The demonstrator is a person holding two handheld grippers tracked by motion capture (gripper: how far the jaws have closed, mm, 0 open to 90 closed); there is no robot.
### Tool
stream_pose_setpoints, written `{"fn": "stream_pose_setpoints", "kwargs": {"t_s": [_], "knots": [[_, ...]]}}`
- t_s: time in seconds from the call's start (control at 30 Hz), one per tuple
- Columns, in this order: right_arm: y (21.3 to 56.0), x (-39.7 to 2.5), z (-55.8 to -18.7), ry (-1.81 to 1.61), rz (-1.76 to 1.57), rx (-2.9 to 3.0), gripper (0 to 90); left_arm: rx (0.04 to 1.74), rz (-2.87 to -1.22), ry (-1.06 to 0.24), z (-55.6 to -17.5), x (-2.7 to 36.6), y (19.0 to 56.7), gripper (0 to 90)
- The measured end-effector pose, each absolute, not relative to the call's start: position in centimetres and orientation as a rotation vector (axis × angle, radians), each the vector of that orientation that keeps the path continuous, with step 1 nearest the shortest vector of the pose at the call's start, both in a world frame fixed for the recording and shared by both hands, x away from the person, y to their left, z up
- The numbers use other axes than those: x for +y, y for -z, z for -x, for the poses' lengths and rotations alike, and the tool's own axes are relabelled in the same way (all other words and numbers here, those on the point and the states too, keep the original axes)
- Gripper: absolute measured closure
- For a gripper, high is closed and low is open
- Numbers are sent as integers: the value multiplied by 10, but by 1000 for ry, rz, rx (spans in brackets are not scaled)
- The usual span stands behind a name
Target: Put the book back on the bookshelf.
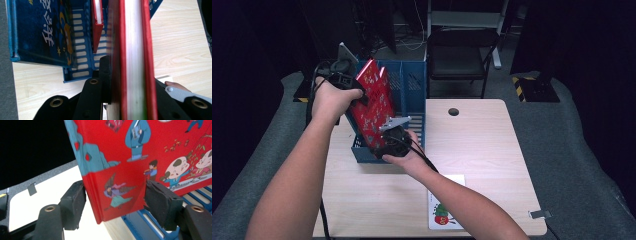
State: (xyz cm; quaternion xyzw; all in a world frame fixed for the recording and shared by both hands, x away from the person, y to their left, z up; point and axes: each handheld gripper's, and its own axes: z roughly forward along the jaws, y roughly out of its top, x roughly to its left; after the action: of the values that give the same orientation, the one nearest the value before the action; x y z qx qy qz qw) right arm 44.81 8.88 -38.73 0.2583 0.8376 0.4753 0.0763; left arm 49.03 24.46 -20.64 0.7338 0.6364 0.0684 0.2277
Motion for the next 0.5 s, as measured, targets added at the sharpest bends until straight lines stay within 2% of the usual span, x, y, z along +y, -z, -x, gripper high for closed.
{"fn": "stream_pose_setpoints", "kwargs": {"t_s": [0.5], "knots": [[385, 97, -460, -1372, -766, 2501, 346, 1758, -2040, -240, -493, 240, 206, 794]]}}
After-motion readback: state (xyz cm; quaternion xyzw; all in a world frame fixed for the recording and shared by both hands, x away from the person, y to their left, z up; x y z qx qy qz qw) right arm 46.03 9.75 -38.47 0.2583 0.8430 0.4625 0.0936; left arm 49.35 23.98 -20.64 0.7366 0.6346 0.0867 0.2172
